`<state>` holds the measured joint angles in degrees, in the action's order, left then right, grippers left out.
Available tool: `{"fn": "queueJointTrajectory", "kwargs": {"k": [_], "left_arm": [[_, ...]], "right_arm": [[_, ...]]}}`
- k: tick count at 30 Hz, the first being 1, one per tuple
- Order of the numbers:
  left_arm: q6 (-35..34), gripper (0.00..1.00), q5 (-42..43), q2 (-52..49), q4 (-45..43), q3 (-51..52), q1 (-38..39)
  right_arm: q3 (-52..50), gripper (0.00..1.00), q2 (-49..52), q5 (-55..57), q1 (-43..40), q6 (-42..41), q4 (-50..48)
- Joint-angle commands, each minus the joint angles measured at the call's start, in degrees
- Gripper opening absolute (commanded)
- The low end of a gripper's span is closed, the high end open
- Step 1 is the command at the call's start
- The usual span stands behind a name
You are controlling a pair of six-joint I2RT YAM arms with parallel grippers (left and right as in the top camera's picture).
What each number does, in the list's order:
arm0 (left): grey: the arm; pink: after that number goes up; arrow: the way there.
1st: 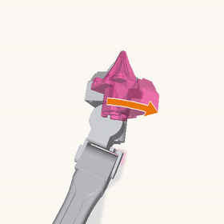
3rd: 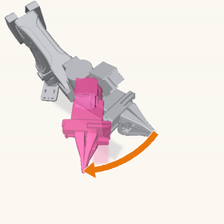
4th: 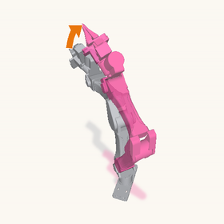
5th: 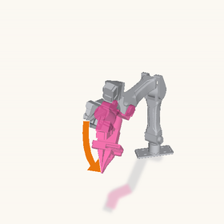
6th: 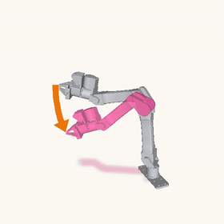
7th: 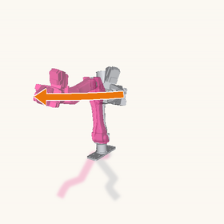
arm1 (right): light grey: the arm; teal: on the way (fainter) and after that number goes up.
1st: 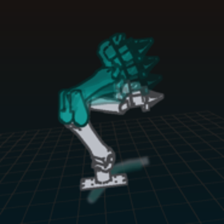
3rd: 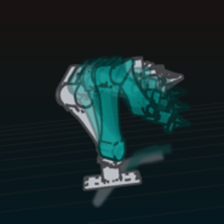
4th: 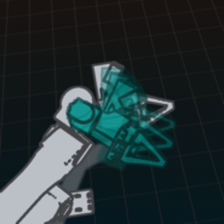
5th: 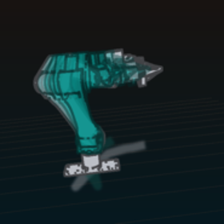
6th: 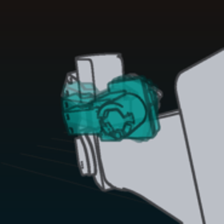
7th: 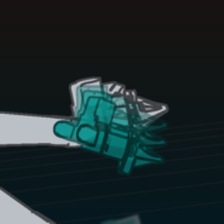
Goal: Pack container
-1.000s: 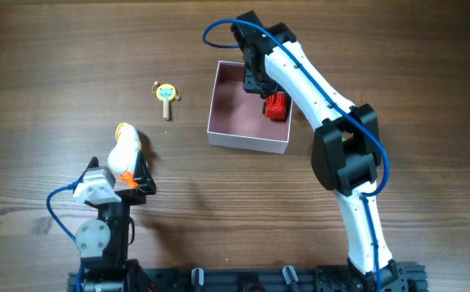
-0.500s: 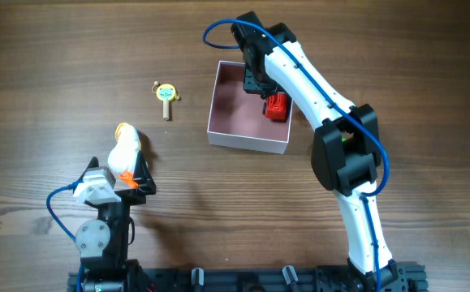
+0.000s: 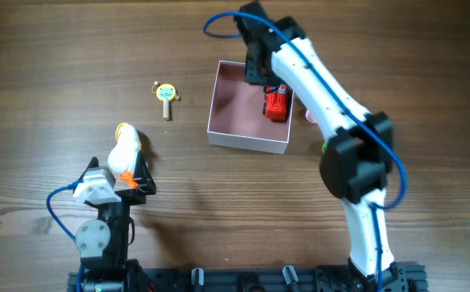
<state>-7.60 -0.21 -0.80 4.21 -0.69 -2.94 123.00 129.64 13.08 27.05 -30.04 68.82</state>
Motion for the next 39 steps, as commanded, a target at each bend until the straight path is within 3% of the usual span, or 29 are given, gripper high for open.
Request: {"fn": "queueJointTrajectory", "kwargs": {"k": [1,4,5,9,12,17,22,36,38,39], "left_arm": [[1.16,1.0,-0.72,0.37,-0.15,0.37,0.44],[1.16,1.0,-0.72,0.37,-0.15,0.37,0.44],[1.16,1.0,-0.72,0.37,-0.13,0.37,0.44],[1.16,1.0,-0.72,0.37,-0.15,0.37,0.44],[1.16,1.0,-0.72,0.37,-0.15,0.37,0.44],[1.16,1.0,-0.72,0.37,-0.15,0.37,0.44],[1.16,1.0,-0.72,0.37,-0.15,0.37,0.44],[1.16,1.0,-0.72,0.37,-0.15,0.37,0.44],[1.16,1.0,-0.72,0.37,-0.15,0.37,0.44],[1.16,1.0,-0.72,0.37,-0.15,0.37,0.44]], "right_arm": [[0.09,0.41,-7.52,3.3,-1.62,-0.13,2.1],[0.09,0.75,-9.16,3.65,-3.19,-0.04,4.83],[0.07,0.81,-9.27,3.67,-4.02,0.15,6.29],[-0.81,0.86,-8.87,2.75,-6.84,1.99,9.03],[-2.08,0.86,-8.83,-0.94,-8.59,7.13,7.67],[-4.22,0.74,-8.7,-1.66,-9.73,9.05,5.49],[-8.81,0.74,-7.8,-4.17,-9.73,15.43,1.84],[-11.02,0.74,-3.56,-8.07,-9.73,15.39,-2.14],[-11.02,0.68,-2.84,-8.09,-9.73,14.88,-2.43],[-11.02,0.59,-2.32,-8.28,-9.73,14.86,-2.38]]}}
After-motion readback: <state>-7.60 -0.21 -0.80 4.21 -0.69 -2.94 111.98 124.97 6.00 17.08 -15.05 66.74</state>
